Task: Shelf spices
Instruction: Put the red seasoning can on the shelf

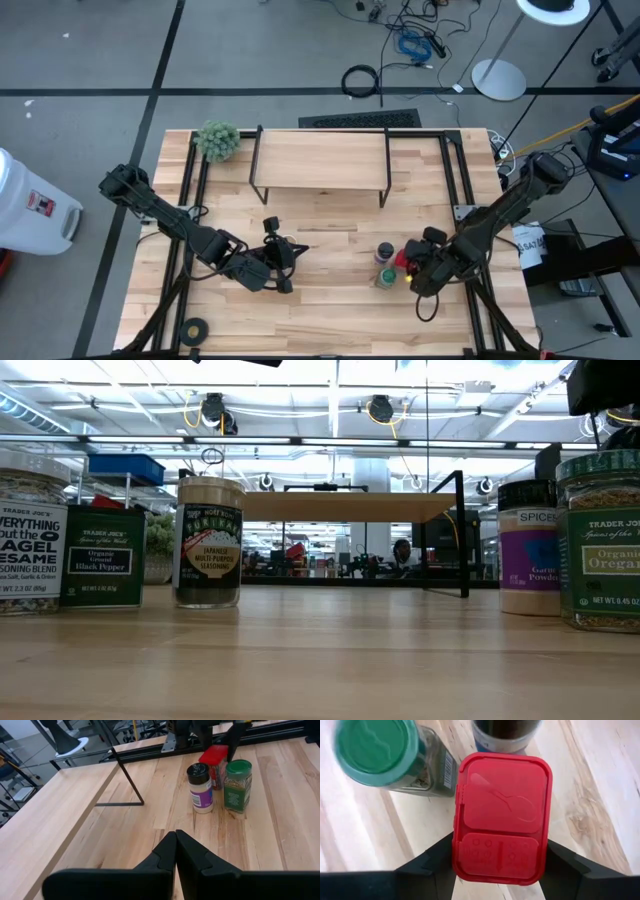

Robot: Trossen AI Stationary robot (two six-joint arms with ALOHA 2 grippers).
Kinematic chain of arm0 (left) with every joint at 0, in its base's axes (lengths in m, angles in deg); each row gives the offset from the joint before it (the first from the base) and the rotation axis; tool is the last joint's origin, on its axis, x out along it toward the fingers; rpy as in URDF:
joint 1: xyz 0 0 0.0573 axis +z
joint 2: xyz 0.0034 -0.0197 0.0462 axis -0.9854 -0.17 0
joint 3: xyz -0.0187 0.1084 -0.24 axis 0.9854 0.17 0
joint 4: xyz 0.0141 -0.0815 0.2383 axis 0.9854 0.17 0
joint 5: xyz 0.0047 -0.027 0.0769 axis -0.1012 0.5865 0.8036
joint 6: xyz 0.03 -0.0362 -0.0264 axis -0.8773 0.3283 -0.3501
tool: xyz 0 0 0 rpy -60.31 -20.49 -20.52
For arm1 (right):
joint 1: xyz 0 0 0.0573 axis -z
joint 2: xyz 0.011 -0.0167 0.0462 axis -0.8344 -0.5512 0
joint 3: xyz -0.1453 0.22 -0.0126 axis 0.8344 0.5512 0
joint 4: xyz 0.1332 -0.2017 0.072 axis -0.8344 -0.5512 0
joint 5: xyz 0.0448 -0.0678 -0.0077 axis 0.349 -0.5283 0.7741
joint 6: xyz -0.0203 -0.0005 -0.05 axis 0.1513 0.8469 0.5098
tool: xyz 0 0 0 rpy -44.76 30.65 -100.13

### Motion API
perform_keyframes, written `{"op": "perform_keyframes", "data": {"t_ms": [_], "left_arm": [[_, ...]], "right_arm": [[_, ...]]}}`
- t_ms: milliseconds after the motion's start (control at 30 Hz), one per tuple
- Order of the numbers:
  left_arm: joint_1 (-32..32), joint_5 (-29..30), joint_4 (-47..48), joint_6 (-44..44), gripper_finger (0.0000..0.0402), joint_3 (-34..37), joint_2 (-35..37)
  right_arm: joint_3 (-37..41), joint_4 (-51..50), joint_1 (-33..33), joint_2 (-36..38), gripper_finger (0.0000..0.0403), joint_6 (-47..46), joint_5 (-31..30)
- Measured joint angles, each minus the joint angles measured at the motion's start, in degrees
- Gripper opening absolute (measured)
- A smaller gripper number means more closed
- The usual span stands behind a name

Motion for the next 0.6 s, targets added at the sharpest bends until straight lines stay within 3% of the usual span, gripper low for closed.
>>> {"op": "perform_keyframes", "data": {"t_ms": [600], "left_arm": [[0.81,-0.58,-0.26,0.53,0.0016,0.00,0.00]], "right_arm": [[0.00,-4.45,0.00,10.61,0.0212,-0.53,-0.57]]}}
